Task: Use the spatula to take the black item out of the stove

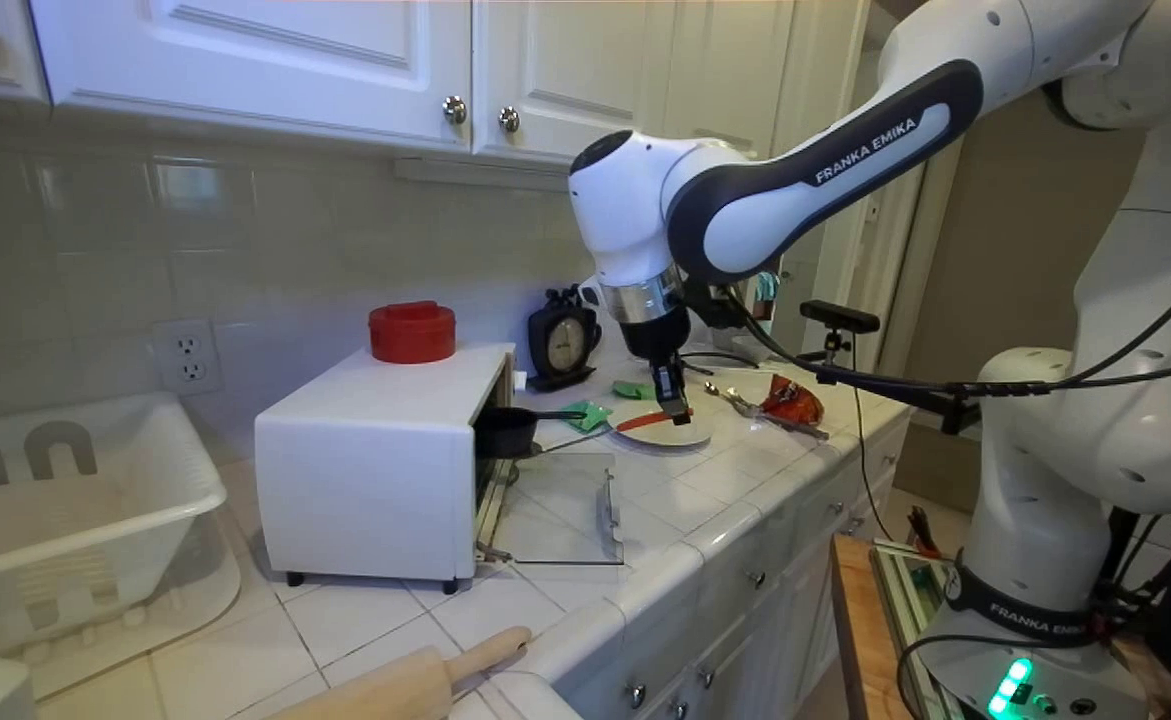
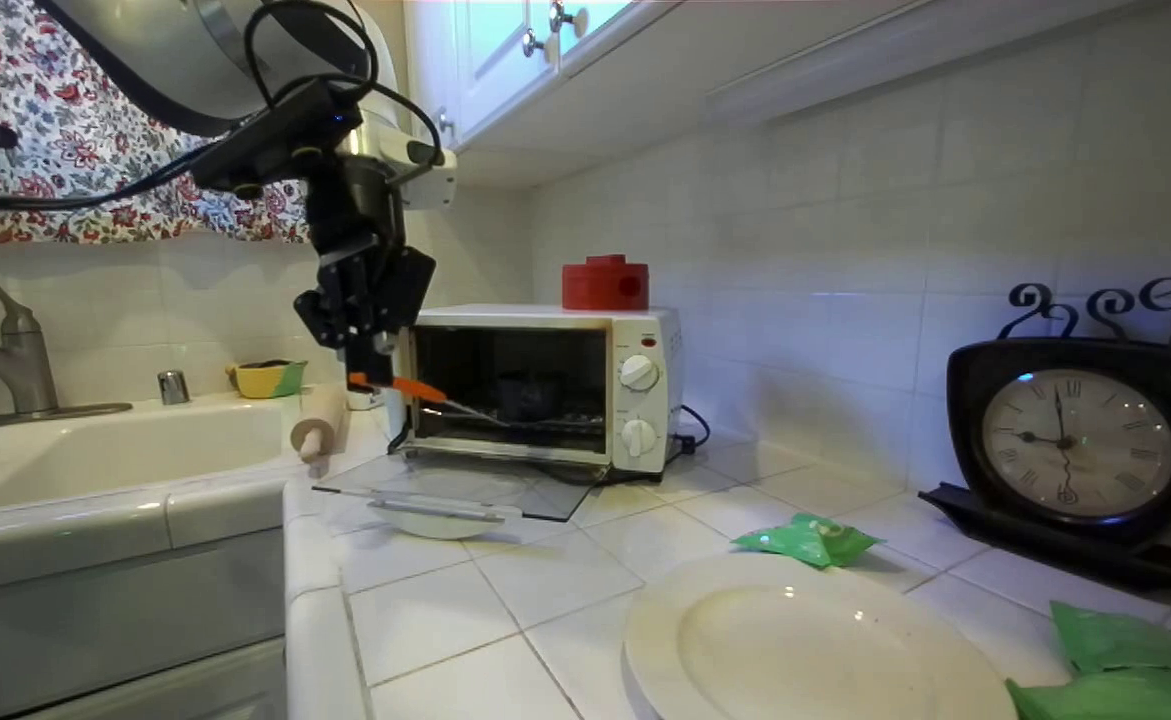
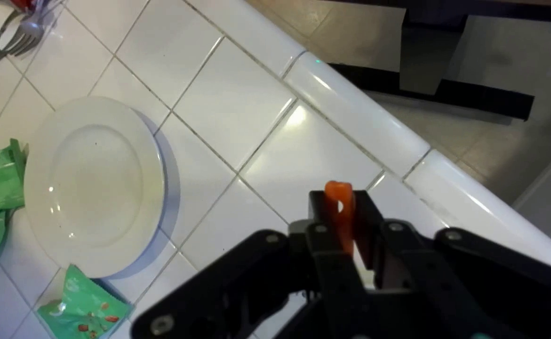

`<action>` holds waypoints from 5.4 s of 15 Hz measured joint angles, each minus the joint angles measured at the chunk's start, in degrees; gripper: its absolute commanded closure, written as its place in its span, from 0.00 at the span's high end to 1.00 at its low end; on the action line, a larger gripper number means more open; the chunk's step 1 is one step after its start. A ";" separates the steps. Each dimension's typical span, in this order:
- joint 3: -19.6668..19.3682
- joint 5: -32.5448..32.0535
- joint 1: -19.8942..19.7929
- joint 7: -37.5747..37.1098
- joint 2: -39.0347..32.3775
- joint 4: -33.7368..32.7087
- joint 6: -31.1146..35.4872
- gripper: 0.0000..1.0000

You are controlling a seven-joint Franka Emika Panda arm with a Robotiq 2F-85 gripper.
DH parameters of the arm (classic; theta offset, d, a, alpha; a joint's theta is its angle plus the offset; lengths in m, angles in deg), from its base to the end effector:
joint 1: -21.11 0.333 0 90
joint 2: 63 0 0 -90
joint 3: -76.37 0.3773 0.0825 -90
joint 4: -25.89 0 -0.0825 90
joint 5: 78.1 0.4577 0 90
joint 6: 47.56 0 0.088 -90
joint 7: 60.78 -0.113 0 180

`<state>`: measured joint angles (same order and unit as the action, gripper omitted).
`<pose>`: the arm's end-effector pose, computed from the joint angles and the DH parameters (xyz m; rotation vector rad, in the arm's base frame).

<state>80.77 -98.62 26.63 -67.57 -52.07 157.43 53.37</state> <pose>0.4915 0.0531 0.4264 2.7066 0.2457 -0.3978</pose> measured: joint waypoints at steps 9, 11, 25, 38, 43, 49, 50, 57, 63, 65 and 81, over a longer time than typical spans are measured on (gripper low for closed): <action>-5.68 4.76 -5.73 -1.10 14.22 12.16 3.12 0.04; -7.72 4.92 -8.17 -1.10 15.80 12.27 3.12 0.04; -15.30 10.98 -16.51 -1.10 13.04 12.43 3.13 0.04; -21.14 17.41 -21.20 0.63 6.66 12.29 8.56 0.04; -21.17 18.12 -21.05 2.55 6.11 12.18 10.92 0.04; -18.31 17.93 -19.98 2.65 4.46 12.13 15.37 0.04; -17.85 17.87 -19.77 2.70 4.32 12.14 16.36 0.04; -13.95 12.64 -18.99 2.54 4.39 12.18 20.51 0.04; -7.76 -1.41 -18.16 -7.39 2.42 12.29 23.85 0.04; -6.03 -7.22 -17.95 -12.40 0.88 12.33 25.54 0.04; -6.03 -18.61 -14.36 -19.77 -9.17 11.84 31.54 0.56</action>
<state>74.74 -117.23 12.27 -87.35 -61.24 169.28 84.91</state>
